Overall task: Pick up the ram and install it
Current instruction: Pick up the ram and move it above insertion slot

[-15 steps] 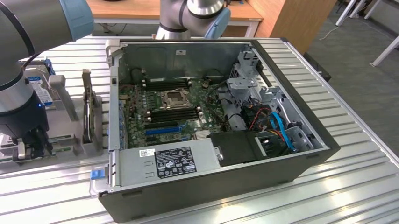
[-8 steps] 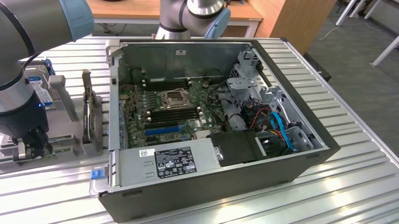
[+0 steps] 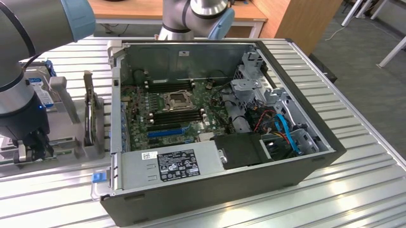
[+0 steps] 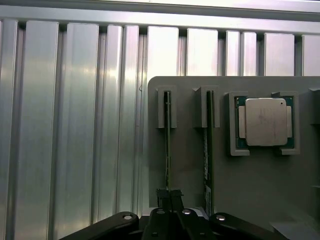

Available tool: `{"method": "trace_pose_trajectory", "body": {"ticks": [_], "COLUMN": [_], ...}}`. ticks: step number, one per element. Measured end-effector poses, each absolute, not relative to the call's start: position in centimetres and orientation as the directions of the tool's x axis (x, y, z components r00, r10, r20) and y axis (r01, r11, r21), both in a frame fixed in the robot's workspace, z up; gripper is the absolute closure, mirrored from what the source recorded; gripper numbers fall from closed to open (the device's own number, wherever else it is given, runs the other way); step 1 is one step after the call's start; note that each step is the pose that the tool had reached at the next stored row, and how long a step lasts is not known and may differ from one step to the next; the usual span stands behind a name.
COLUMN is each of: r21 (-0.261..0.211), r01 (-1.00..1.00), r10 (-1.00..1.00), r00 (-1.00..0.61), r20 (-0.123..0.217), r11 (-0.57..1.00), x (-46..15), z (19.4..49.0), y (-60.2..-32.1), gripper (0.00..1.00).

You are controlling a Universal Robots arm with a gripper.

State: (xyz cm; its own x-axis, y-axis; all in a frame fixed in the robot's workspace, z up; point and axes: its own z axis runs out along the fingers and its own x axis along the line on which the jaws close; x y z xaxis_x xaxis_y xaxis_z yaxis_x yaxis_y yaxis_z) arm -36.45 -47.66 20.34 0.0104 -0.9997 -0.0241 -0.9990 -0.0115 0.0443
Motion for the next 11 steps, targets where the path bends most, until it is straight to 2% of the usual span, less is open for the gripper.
{"method": "trace_pose_trajectory", "body": {"ticks": [11], "r21": [0.044], "r01": [-0.999], "r10": [-1.000], "r00": [0.010], "r20": [-0.024], "r11": [-0.012], "x": [-36.44], "z": [20.40], "y": [-47.52], "gripper": [0.89]}}
